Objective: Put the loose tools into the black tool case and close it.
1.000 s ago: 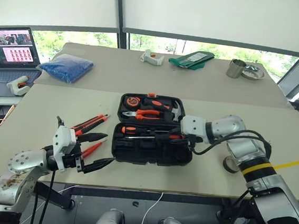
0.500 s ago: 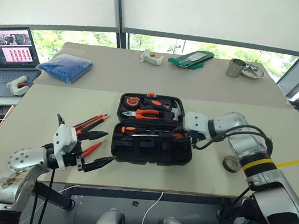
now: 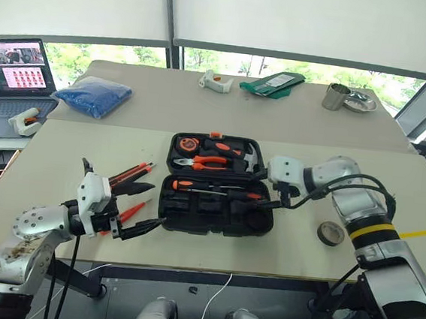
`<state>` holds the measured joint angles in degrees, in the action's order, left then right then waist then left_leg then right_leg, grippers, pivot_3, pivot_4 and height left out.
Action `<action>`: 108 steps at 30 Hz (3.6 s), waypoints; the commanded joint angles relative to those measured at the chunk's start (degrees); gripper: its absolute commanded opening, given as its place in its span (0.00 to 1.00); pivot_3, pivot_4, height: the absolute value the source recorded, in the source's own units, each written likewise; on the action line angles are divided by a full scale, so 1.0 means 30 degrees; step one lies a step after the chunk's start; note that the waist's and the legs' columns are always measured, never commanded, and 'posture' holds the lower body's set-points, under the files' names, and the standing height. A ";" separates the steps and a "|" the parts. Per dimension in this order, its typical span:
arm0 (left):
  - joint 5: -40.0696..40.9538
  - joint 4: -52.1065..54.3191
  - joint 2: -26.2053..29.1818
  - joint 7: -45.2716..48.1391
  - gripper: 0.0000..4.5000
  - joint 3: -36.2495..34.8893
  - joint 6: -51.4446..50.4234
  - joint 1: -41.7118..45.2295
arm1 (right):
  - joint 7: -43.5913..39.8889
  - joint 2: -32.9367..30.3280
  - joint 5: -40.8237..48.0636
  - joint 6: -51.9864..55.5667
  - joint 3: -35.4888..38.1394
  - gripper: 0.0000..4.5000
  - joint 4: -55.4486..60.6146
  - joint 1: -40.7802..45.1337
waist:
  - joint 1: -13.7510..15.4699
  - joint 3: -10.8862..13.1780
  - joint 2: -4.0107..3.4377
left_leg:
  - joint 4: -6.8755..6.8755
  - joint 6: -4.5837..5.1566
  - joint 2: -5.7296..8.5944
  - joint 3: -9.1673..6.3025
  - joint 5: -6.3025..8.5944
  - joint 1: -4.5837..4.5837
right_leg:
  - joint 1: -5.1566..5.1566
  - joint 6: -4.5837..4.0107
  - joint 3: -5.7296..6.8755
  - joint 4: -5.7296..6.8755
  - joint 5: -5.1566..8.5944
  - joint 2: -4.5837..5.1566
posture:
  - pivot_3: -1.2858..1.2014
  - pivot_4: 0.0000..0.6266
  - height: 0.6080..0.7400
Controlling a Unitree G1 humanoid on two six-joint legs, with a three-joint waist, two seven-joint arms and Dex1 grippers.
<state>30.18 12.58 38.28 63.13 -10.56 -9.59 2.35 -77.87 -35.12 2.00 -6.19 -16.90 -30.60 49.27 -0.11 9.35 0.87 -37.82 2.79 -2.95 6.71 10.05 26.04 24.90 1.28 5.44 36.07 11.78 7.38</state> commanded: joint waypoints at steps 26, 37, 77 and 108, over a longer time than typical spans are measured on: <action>-0.0723 0.0718 0.0297 -0.1274 1.00 -0.0214 0.0509 -0.0539 | 0.3206 0.4201 -0.1150 0.0187 -0.0066 0.00 -0.4087 0.0642 | -0.0258 -0.0001 -0.0002 | 0.0001 -0.0091 -0.0039 -0.0010 -0.0047 -0.0073 | 0.0018 -0.0074 -0.0001 0.0041 -0.0042 -0.0069 | 0.52 0.24 1.00; -0.0765 0.0686 0.0287 -0.1644 1.00 -0.0140 0.0254 -0.0568 | 0.2527 0.4387 -0.1108 0.2843 -0.0496 0.00 -0.2606 0.0207 | -0.0228 -0.0010 -0.0004 | 0.0004 -0.0104 -0.0181 0.0025 -0.0039 -0.0173 | -0.0012 -0.0210 -0.0002 0.0026 -0.0010 -0.0113 | 0.52 0.24 1.00; -0.1247 -0.0601 0.2913 -0.2143 1.00 -0.4059 -0.2960 -0.5046 | 0.4020 0.0072 1.0273 0.4205 0.7930 0.99 1.6605 -1.3010 | 0.0277 -0.0006 -0.0001 | 0.0036 -0.0173 -0.0296 0.0083 0.0016 0.0086 | 0.0334 -0.0302 0.0060 -0.0080 0.0010 -0.0063 | 0.52 0.24 1.00; -0.3889 -0.2996 0.2157 0.1666 0.11 0.4766 -0.2252 0.7102 | 0.4735 -0.3029 1.0096 0.7075 0.7724 1.00 1.6257 -1.2286 | 0.0958 -0.0007 0.0029 | -0.0017 -0.0173 -0.0246 0.0120 0.0020 0.0039 | 0.0114 -0.0289 0.0067 -0.0076 -0.0034 -0.0124 | 0.52 0.24 1.00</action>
<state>21.00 3.75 45.43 67.24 0.18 -16.60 20.23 -64.03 -43.08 32.61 13.96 5.06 18.13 11.09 2.76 9.33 0.96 -37.90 2.27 -3.68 7.09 10.11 26.16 25.21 0.47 5.62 35.83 11.64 6.96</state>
